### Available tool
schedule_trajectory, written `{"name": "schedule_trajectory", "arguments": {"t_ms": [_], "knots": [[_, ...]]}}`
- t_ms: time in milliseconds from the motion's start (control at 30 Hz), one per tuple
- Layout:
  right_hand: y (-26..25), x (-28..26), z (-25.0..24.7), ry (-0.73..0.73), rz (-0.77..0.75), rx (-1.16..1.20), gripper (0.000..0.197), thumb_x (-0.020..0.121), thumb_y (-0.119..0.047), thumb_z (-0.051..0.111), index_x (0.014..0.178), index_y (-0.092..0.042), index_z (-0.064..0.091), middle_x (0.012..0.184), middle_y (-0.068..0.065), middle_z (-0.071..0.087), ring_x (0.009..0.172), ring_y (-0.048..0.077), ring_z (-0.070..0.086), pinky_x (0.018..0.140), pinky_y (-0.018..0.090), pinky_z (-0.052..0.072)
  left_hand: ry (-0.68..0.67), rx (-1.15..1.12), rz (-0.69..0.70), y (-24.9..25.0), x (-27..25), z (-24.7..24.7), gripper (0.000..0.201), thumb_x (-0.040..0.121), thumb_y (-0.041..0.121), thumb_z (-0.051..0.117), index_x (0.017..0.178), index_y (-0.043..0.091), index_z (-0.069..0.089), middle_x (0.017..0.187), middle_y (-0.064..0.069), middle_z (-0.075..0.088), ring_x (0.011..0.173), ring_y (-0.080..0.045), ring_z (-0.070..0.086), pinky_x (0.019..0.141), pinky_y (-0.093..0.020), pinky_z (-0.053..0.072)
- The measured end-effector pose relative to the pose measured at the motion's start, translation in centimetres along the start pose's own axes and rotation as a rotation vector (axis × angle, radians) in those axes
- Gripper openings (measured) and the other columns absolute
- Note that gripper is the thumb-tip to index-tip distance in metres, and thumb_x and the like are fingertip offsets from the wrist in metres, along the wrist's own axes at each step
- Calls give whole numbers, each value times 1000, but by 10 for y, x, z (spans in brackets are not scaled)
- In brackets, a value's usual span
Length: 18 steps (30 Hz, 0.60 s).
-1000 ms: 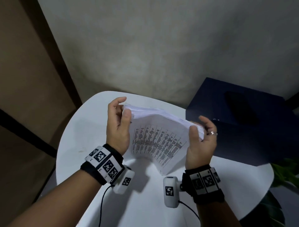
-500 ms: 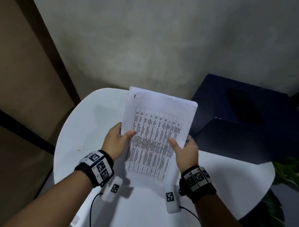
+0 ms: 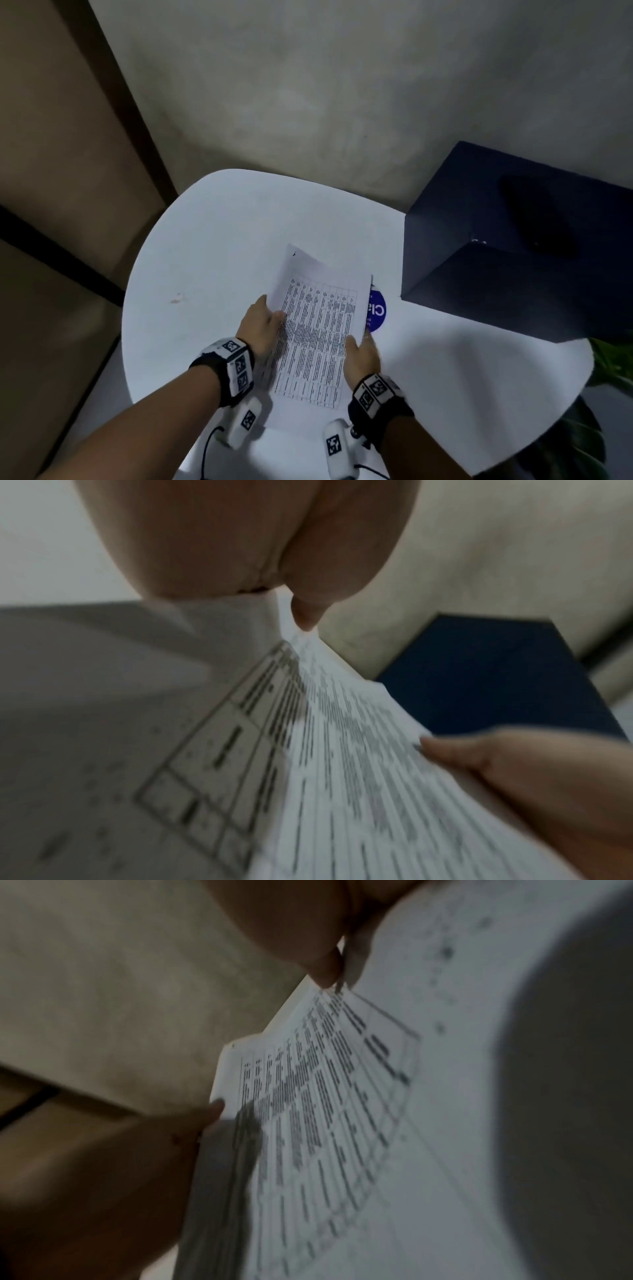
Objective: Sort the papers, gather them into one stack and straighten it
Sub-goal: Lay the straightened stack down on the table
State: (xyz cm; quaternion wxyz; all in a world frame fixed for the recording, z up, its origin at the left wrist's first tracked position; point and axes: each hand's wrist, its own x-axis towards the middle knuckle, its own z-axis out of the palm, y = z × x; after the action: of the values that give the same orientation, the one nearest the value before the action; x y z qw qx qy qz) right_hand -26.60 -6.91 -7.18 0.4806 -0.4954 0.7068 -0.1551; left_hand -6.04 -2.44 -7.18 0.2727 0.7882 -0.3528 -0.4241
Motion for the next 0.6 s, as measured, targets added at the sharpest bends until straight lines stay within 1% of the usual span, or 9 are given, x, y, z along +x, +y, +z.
{"name": "schedule_trajectory", "arguments": {"t_ms": [67, 133, 200, 233, 300, 367, 467, 533, 600], "knots": [[5, 4, -5, 13, 37, 22, 37, 98, -20, 48, 132, -7, 51, 117, 9, 67, 93, 24, 61, 85, 26, 44, -28, -21, -53, -8, -1, -5, 39, 95, 33, 46, 123, 7, 40, 101, -19, 68, 84, -27, 66, 74, -36, 52], [11, 3, -7, 10, 68, -19, 29, 97, -17, 49, 120, -2, 58, 103, 10, 68, 83, 24, 60, 77, 26, 43, -53, -23, -102, -20, -1, -7, 28, 91, 29, 44, 105, 5, 49, 84, -14, 68, 71, -27, 68, 69, -44, 58], [7, 1, -9, 14, 72, -49, 26, 98, -14, 48, 118, -1, 57, 109, 12, 67, 90, 26, 61, 81, 28, 45, -71, -31, -121, -19, -1, -4, 18, 93, 23, 43, 90, 7, 51, 78, -12, 66, 65, -26, 67, 68, -46, 60], [1, 3, -12, 32, 64, -46, 26, 98, -13, 48, 119, -1, 56, 115, 14, 66, 94, 27, 60, 84, 28, 44, -52, -42, -121, -10, -1, -3, 16, 97, 20, 44, 91, 7, 53, 81, -12, 66, 69, -27, 67, 71, -44, 59], [-20, 14, -24, 73, 36, -48, 31, 99, -13, 47, 127, 0, 52, 126, 17, 62, 104, 28, 59, 90, 29, 42, 6, -59, -98, 15, 7, -1, 17, 100, 17, 47, 105, 4, 56, 95, -14, 66, 87, -31, 65, 79, -39, 53], [-44, 32, -42, 114, 5, -68, 40, 100, -16, 47, 137, 0, 46, 138, 17, 54, 123, 31, 53, 101, 31, 39, 49, -44, -51, 44, 24, 0, 23, 100, 17, 49, 116, 2, 56, 105, -13, 65, 97, -30, 62, 81, -31, 45], [-80, 59, -66, 140, 2, -75, 43, 101, -21, 46, 140, -3, 43, 141, 15, 51, 127, 33, 51, 103, 33, 39, 124, -102, -20, 84, 56, 5, 25, 98, 20, 55, 116, 3, 61, 106, -12, 67, 95, -26, 62, 79, -25, 39], [-93, 75, -73, 124, 31, -117, 43, 101, -22, 43, 140, -2, 41, 138, 17, 52, 123, 35, 53, 97, 34, 42, 140, -131, -37, 100, 74, 12, 24, 96, 22, 59, 113, 6, 64, 103, -11, 71, 87, -23, 60, 77, -25, 40], [-92, 82, -72, 51, 70, -270, 41, 102, -18, 37, 138, 3, 40, 138, 21, 50, 123, 36, 52, 97, 34, 42, 108, -93, -76, 100, 87, 24, 24, 93, 23, 60, 109, 7, 66, 103, -12, 72, 88, -26, 63, 76, -28, 44]]}}
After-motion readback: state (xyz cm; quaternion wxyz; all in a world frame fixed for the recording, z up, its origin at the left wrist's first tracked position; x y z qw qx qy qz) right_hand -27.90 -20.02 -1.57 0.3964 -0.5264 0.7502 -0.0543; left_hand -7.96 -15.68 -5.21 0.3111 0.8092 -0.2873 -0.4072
